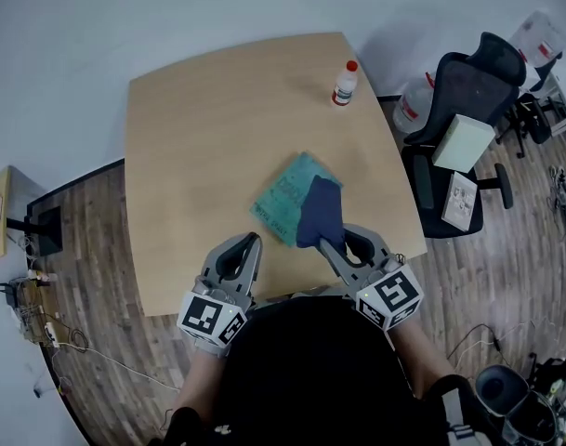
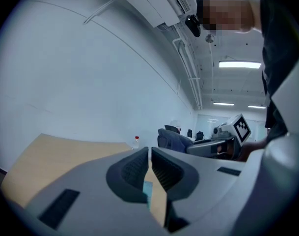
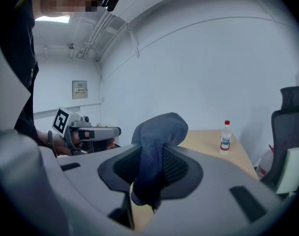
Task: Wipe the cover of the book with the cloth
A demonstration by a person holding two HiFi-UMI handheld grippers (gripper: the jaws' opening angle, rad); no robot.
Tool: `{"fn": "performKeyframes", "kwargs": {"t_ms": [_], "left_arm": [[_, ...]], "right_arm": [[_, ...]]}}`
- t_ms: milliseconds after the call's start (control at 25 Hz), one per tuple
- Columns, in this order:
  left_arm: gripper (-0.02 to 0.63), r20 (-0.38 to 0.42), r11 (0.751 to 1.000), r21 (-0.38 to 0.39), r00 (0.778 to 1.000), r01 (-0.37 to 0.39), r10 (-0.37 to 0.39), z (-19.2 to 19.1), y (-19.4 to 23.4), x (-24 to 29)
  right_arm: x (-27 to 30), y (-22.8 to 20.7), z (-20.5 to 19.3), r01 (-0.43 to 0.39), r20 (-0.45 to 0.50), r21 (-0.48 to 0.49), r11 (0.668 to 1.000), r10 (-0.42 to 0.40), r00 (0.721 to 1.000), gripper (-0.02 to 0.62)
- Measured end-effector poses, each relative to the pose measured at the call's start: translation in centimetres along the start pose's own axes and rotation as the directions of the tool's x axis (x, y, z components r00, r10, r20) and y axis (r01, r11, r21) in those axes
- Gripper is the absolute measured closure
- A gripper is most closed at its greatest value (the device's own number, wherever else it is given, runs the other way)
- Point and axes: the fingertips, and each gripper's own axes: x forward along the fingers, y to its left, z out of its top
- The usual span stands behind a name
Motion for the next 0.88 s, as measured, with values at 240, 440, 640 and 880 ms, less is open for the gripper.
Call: {"fn": "performKeyframes", "kwargs": {"t_ms": [240, 440, 640, 880], "left_arm": [[0.584, 0.0, 1.0, 0.009, 1.0, 0.002, -0.002, 0.5, 0.0, -0.5], [0.584, -0.012, 1.0, 0.0, 1.0, 0.013, -0.013, 0.2, 0.0, -0.9], [0.584, -0.029, 1.0, -0.006, 0.999, 0.022, -0.022, -0.3, 0.0, -0.8], [0.584, -0.043, 0.999, -0.003, 0.998, 0.037, -0.037, -0.6, -0.3, -0.6]], "right_arm": [[-0.4, 0.4, -0.4, 0.014, -0.023, -0.034, 0.999, -0.015, 1.0, 0.481], [-0.6, 0.5, -0.6, 0.036, -0.036, -0.029, 0.999, -0.037, 0.999, 0.482], [-0.7, 0.3, -0.3, 0.054, -0.035, -0.039, 0.998, -0.056, 0.998, 0.482], [-1.2, -0.2, -0.9, 0.072, -0.042, -0.034, 0.997, -0.074, 0.996, 0.482]]}}
